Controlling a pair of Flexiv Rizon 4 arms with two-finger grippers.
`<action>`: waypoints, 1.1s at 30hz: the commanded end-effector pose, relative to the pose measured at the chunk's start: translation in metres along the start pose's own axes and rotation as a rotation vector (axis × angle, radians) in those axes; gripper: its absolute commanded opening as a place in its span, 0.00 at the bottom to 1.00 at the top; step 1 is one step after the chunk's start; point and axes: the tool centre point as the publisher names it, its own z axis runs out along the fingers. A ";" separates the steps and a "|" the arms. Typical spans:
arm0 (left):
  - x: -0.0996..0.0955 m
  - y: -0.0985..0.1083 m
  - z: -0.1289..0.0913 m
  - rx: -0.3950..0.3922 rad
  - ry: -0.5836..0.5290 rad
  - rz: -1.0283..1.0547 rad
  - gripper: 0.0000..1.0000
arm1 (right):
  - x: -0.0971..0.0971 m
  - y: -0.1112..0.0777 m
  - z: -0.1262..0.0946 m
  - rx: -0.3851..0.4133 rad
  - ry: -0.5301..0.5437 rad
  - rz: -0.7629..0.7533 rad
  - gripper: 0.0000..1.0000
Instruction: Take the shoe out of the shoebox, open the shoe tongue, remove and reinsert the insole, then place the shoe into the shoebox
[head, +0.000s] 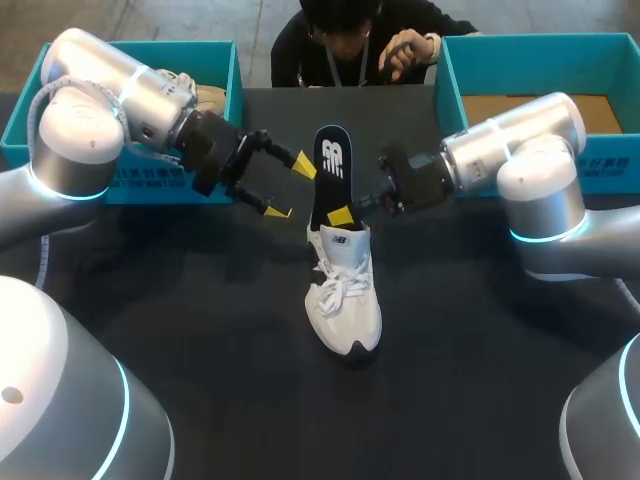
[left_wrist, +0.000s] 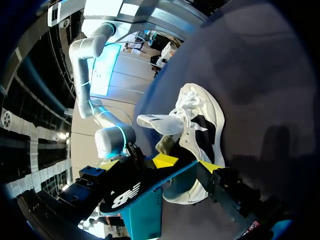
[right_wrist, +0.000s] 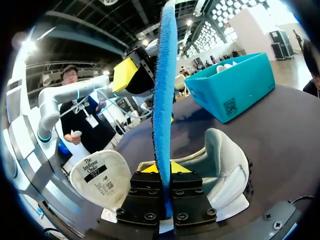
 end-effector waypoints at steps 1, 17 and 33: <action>0.000 -0.002 0.000 -0.004 0.003 0.000 1.00 | -0.002 -0.006 0.005 0.012 0.009 0.017 0.00; 0.001 -0.005 0.002 0.000 -0.002 0.001 1.00 | 0.006 -0.021 0.011 0.057 0.006 0.071 0.20; 0.002 -0.011 -0.002 -0.014 -0.003 0.001 1.00 | 0.001 0.008 -0.001 0.082 -0.028 -0.007 0.28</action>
